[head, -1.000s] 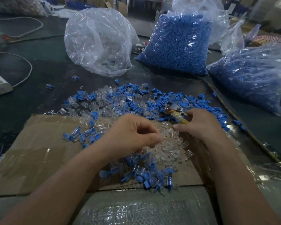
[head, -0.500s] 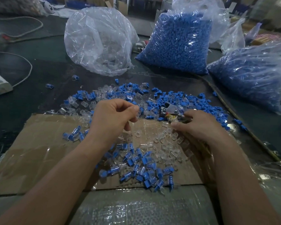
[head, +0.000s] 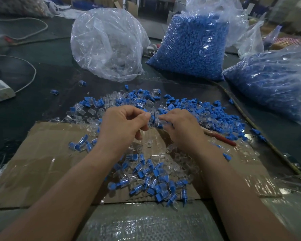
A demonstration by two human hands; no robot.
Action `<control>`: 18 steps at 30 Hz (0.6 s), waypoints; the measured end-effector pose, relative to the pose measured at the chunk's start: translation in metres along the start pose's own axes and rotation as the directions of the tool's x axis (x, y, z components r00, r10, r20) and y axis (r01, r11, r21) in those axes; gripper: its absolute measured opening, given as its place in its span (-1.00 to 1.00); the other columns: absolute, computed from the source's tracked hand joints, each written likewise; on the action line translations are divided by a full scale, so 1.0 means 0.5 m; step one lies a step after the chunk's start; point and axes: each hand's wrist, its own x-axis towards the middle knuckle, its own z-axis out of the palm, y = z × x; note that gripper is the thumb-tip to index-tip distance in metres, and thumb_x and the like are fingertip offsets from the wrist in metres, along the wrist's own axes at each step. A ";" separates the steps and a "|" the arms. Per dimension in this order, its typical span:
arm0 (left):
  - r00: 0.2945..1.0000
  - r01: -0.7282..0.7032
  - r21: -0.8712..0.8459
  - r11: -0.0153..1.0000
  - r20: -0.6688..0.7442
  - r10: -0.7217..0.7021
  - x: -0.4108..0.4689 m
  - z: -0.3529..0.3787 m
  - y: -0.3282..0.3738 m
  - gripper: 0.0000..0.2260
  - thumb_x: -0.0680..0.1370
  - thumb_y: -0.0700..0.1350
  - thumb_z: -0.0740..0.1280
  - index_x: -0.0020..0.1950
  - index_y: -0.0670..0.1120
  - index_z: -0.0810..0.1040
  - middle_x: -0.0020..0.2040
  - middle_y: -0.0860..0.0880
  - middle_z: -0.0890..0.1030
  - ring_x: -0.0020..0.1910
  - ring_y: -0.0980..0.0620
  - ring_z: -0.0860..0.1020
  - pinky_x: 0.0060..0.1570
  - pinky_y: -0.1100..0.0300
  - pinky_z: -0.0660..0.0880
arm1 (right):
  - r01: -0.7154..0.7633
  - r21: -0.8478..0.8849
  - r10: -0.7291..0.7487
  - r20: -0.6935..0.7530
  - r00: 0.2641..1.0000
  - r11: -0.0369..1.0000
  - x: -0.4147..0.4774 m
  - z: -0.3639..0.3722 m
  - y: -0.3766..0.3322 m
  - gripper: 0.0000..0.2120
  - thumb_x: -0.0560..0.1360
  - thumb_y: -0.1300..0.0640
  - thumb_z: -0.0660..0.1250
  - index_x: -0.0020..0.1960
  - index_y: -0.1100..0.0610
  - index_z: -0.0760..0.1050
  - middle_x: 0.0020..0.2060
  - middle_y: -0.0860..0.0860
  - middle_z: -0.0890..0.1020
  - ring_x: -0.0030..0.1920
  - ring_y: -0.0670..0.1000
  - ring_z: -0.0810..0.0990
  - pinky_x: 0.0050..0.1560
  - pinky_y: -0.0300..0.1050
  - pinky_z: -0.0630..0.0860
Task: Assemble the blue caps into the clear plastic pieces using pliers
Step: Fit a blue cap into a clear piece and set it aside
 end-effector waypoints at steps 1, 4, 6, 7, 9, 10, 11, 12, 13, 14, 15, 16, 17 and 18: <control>1.000 0.002 -0.001 1.000 0.003 -0.002 0.000 0.000 0.000 -0.85 0.47 -0.20 0.37 -0.31 -0.07 0.56 -0.48 0.05 0.59 -0.61 0.19 0.43 -0.58 0.44 0.32 | 0.009 -0.012 -0.008 0.017 1.000 1.000 0.001 0.004 -0.001 -0.64 0.56 0.13 0.20 0.35 0.03 0.37 0.23 0.01 0.49 0.22 0.02 0.38 0.23 -0.09 0.26; 1.000 0.003 0.000 1.000 0.006 -0.003 0.000 0.000 0.000 -0.85 0.47 -0.20 0.37 -0.30 -0.07 0.56 -0.48 0.04 0.59 -0.60 0.18 0.43 -0.58 0.43 0.32 | 0.018 -0.061 -0.012 0.092 0.996 0.998 0.006 0.009 -0.004 -0.63 0.56 0.10 0.20 0.36 0.02 0.36 0.31 -0.03 0.44 0.29 0.01 0.35 0.34 -0.02 0.20; 1.000 0.004 0.001 1.000 0.008 -0.004 0.000 0.001 0.000 -0.86 0.47 -0.19 0.37 -0.30 -0.07 0.57 -0.47 0.05 0.59 -0.60 0.18 0.44 -0.58 0.44 0.32 | -0.001 -0.037 0.005 0.091 0.996 0.999 0.008 0.007 -0.003 -0.72 0.54 0.10 0.23 0.24 0.03 0.46 0.16 -0.02 0.55 0.17 0.01 0.43 0.25 -0.04 0.28; 1.000 0.005 0.000 1.000 0.009 -0.005 -0.001 0.001 -0.001 -0.86 0.47 -0.19 0.37 -0.30 -0.07 0.57 -0.47 0.05 0.59 -0.60 0.18 0.44 -0.58 0.44 0.32 | -0.017 -0.015 0.019 0.083 0.996 1.000 0.009 0.005 -0.002 -0.76 0.54 0.12 0.24 0.20 0.04 0.50 0.10 -0.02 0.58 0.11 0.01 0.45 0.21 -0.05 0.31; 1.000 0.009 0.001 1.000 0.010 -0.009 -0.001 0.000 -0.001 -0.86 0.47 -0.19 0.37 -0.30 -0.07 0.57 -0.48 0.05 0.59 -0.60 0.18 0.44 -0.58 0.44 0.32 | -0.040 0.021 0.039 0.063 0.997 0.999 0.009 0.004 0.001 -0.81 0.52 0.15 0.26 0.12 0.07 0.53 0.03 -0.01 0.59 0.06 0.01 0.48 0.13 -0.07 0.35; 1.000 0.009 0.003 1.000 0.011 -0.009 -0.001 0.000 0.000 -0.86 0.47 -0.19 0.37 -0.30 -0.07 0.57 -0.48 0.05 0.59 -0.60 0.18 0.44 -0.58 0.44 0.32 | -0.045 0.032 0.043 0.053 0.998 0.998 0.009 0.003 0.003 -0.84 0.52 0.16 0.27 0.07 0.09 0.54 0.00 0.00 0.59 0.03 0.00 0.49 0.10 -0.08 0.36; 1.000 0.009 0.005 1.000 0.011 -0.009 -0.001 0.000 0.000 -0.86 0.47 -0.19 0.37 -0.30 -0.07 0.56 -0.48 0.05 0.59 -0.60 0.19 0.44 -0.58 0.44 0.33 | -0.048 0.040 0.046 0.050 0.998 0.998 0.010 0.003 0.004 -0.87 0.51 0.16 0.28 0.03 0.09 0.54 -0.02 0.00 0.58 0.00 0.00 0.49 0.09 -0.09 0.37; 1.000 0.010 0.006 1.000 0.011 -0.010 -0.001 0.000 0.000 -0.86 0.47 -0.19 0.37 -0.30 -0.07 0.56 -0.47 0.05 0.59 -0.60 0.19 0.44 -0.58 0.44 0.33 | -0.051 0.044 0.049 0.052 0.997 0.998 0.010 0.003 0.005 -0.90 0.51 0.16 0.29 0.01 0.09 0.54 -0.03 -0.01 0.57 -0.04 -0.01 0.48 0.08 -0.08 0.37; 1.000 0.010 0.006 1.000 0.011 -0.011 -0.001 0.000 0.000 -0.86 0.47 -0.18 0.37 -0.30 -0.07 0.56 -0.47 0.05 0.59 -0.60 0.19 0.44 -0.58 0.44 0.33 | -0.055 0.044 0.053 0.058 0.997 0.997 0.012 0.003 0.006 -0.91 0.51 0.17 0.29 0.00 0.08 0.53 -0.04 -0.02 0.56 -0.08 -0.03 0.46 0.08 -0.08 0.36; 1.000 0.012 0.008 1.000 0.011 -0.012 -0.002 0.000 -0.001 -0.86 0.47 -0.18 0.37 -0.30 -0.07 0.56 -0.47 0.05 0.59 -0.60 0.19 0.44 -0.58 0.44 0.33 | -0.058 0.042 0.056 0.063 0.996 0.997 0.012 0.004 0.008 -0.91 0.51 0.17 0.28 0.00 0.08 0.53 -0.05 -0.03 0.54 -0.10 -0.04 0.44 0.07 -0.08 0.36; 1.000 0.012 0.010 1.000 0.012 -0.012 -0.002 0.000 -0.001 -0.86 0.47 -0.18 0.37 -0.30 -0.07 0.56 -0.47 0.06 0.60 -0.60 0.19 0.44 -0.58 0.44 0.33 | -0.060 0.041 0.057 0.068 0.996 0.997 0.013 0.004 0.009 -0.90 0.51 0.18 0.28 0.00 0.07 0.53 -0.06 -0.03 0.53 -0.11 -0.06 0.42 0.06 -0.09 0.36; 1.000 0.013 0.013 1.000 0.014 -0.013 -0.002 0.001 -0.002 -0.86 0.46 -0.17 0.37 -0.30 -0.07 0.56 -0.47 0.06 0.60 -0.59 0.19 0.45 -0.57 0.44 0.33 | -0.057 0.041 0.054 0.071 0.996 0.998 0.014 0.004 0.010 -0.90 0.51 0.17 0.27 0.00 0.07 0.52 -0.08 -0.04 0.51 -0.11 -0.06 0.42 0.04 -0.09 0.37; 1.000 0.013 0.015 1.000 0.015 -0.013 -0.002 0.001 -0.002 -0.86 0.46 -0.17 0.37 -0.30 -0.07 0.56 -0.47 0.06 0.60 -0.59 0.19 0.45 -0.57 0.44 0.33 | -0.051 0.041 0.048 0.077 0.996 0.998 0.015 0.003 0.010 -0.91 0.51 0.16 0.27 0.00 0.06 0.52 -0.10 -0.05 0.49 -0.10 -0.05 0.43 0.04 -0.09 0.37; 1.000 0.013 0.016 1.000 0.015 -0.013 -0.002 0.001 -0.002 -0.87 0.46 -0.17 0.37 -0.30 -0.07 0.56 -0.47 0.06 0.60 -0.59 0.19 0.45 -0.57 0.44 0.33 | -0.042 0.037 0.039 0.086 0.995 0.998 0.015 0.003 0.011 -0.91 0.52 0.13 0.27 0.00 0.05 0.52 -0.12 -0.06 0.46 -0.09 -0.04 0.44 0.05 -0.08 0.37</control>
